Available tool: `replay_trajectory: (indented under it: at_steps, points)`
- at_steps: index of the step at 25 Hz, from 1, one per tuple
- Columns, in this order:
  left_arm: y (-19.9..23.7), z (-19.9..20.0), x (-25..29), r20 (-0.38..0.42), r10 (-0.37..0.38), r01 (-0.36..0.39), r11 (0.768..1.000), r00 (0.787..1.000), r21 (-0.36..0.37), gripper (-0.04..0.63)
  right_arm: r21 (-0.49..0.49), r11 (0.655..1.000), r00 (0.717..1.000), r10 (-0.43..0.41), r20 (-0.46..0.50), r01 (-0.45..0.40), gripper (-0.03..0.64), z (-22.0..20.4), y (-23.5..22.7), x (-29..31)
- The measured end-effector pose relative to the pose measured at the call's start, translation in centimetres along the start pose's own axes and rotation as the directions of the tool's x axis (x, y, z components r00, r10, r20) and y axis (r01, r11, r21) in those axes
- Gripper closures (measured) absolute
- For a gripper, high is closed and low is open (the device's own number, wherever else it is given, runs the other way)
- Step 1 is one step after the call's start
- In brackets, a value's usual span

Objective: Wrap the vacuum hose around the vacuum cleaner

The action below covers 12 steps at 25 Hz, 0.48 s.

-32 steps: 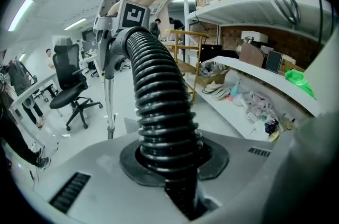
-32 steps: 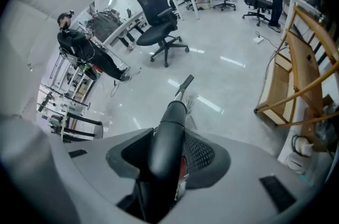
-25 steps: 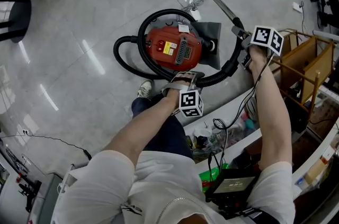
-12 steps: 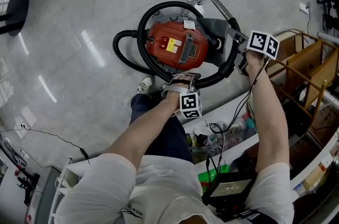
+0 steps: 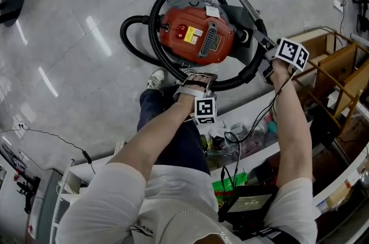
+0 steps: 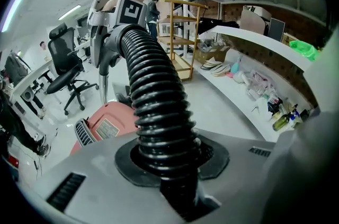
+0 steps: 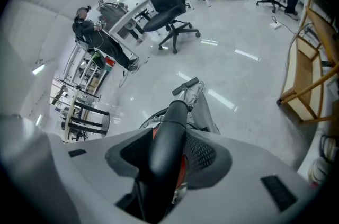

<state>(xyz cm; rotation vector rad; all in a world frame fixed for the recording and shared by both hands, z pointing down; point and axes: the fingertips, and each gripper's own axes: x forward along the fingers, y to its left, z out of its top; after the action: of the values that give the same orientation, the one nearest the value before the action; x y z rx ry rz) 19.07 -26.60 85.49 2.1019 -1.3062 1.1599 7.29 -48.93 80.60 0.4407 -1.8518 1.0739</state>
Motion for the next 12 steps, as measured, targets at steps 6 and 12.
replay_trajectory:
  at_steps: [6,12]
  points:
    - [-1.3,-1.7,0.8,-0.036,-0.004,0.005,1.000,0.999,0.028,0.511,0.016,1.000,1.000,0.018,-0.008,-0.017,0.430,-2.1,-1.7,0.7]
    - [-2.6,-3.6,1.7,-0.071,-0.011,0.015,0.998,0.997,0.059,0.507,0.050,0.998,0.999,0.041,-0.016,-0.040,0.430,-4.5,-3.5,1.5]
